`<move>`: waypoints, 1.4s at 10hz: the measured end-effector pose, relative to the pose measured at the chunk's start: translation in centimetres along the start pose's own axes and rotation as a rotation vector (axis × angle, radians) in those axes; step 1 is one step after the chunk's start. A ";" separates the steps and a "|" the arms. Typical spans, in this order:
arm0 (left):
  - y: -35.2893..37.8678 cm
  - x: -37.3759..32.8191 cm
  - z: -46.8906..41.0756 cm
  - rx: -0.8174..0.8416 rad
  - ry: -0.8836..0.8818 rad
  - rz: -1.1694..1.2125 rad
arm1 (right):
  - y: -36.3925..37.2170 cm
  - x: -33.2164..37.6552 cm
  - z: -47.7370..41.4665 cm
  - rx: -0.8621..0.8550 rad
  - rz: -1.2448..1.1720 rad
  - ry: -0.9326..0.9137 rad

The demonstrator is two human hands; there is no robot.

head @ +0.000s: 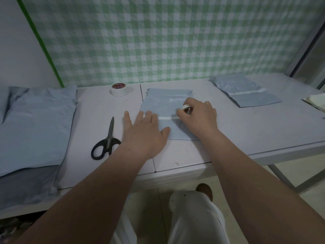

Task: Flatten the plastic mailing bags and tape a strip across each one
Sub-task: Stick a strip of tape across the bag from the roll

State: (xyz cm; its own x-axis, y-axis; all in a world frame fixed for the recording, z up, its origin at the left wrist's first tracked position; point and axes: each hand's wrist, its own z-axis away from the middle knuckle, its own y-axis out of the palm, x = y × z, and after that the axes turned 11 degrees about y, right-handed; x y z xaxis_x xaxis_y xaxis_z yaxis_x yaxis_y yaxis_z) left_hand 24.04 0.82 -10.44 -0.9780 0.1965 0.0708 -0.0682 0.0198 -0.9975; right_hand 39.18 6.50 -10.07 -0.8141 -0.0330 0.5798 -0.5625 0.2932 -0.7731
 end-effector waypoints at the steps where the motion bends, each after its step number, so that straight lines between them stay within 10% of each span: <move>1: 0.0 -2.0 -0.3 -0.020 0.102 0.076 | 0.0 0.0 0.1 -0.010 -0.013 -0.005; 7: 0.5 -3.3 -2.5 0.035 0.133 0.208 | -1.9 -2.8 -0.6 0.235 -0.428 -0.044; 14: 0.4 -3.3 -2.4 0.024 0.116 0.237 | -2.1 -3.1 -0.5 -0.012 -0.476 -0.021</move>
State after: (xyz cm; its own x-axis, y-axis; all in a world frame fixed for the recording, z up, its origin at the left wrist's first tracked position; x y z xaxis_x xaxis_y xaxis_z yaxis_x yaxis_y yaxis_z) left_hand 27.74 2.54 -11.08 -0.9382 0.3038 -0.1656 0.1536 -0.0633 -0.9861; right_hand 42.92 6.51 -10.12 -0.4694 -0.1856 0.8633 -0.8719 0.2519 -0.4199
